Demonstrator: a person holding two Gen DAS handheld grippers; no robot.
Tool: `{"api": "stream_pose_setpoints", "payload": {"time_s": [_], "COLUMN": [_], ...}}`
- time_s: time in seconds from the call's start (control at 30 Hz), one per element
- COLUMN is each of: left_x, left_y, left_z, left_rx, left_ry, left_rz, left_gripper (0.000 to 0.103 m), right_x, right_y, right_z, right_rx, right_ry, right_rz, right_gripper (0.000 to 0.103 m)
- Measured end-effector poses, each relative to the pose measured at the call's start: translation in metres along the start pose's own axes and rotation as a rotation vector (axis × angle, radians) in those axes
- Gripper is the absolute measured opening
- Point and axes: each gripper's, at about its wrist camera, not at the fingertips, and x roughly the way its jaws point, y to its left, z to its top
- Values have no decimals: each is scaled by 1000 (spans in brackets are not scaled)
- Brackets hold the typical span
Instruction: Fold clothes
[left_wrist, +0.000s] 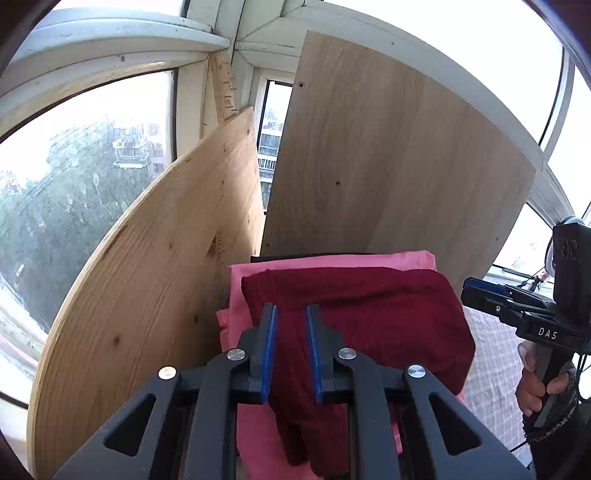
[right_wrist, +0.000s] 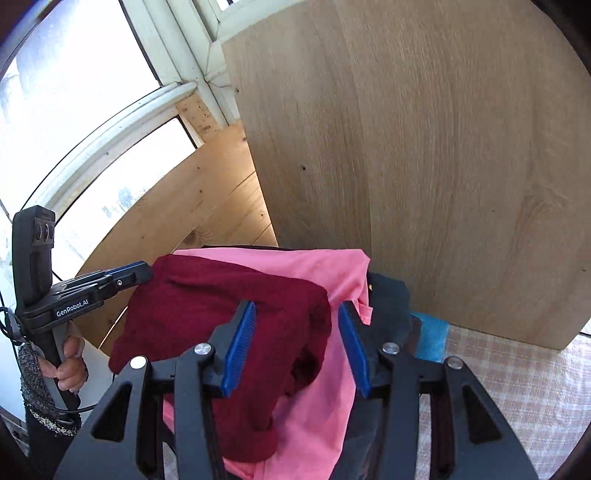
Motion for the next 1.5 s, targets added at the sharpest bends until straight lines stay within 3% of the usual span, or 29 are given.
{"api": "stream_pose_setpoints", "payload": {"time_s": [0.1, 0.23, 0.3, 0.37, 0.47, 0.57, 0.63, 0.83, 0.9, 1.17, 1.4, 1.5], "left_x": [-14, 4, 14, 8, -19, -47, -65, -99, -108, -145, -173, -187], "left_y": [-5, -4, 1, 6, 2, -15, -28, -72, -88, -156, -202, -222], "left_z": [-29, -47, -49, -48, -46, -60, -75, -123, -140, -226, -290, -316], "left_rx": [12, 34, 42, 11, 6, 16, 28, 29, 33, 19, -104, -149], "left_ry": [1, 49, 76, 74, 14, -25, -36, -35, -29, 17, 53, 75], "left_rz": [-15, 78, 139, 124, 121, 110, 98, 102, 104, 182, 237, 220], "left_gripper": [17, 17, 24, 24, 21, 29, 44, 51, 57, 59, 59, 59], "right_x": [-20, -6, 8, 7, -30, -72, -94, -134, -150, -215, -267, -293], "right_y": [18, 38, 40, 32, 23, 20, 21, 28, 26, 13, 5, 8], "right_z": [-23, -49, -58, -62, -65, -74, -88, -138, -154, -221, -280, -304], "right_rx": [-51, -137, -181, -138, -56, -10, 0, -7, 9, -7, -85, -140], "right_ry": [-4, 45, 101, 138, 85, 26, 6, 9, 4, -4, 49, 36], "right_rz": [13, -83, -151, -146, -137, -145, -186, -355, -371, -411, -350, -356], "right_gripper": [46, 46, 46, 46, 46, 47, 54, 56, 56, 57, 57, 57]}}
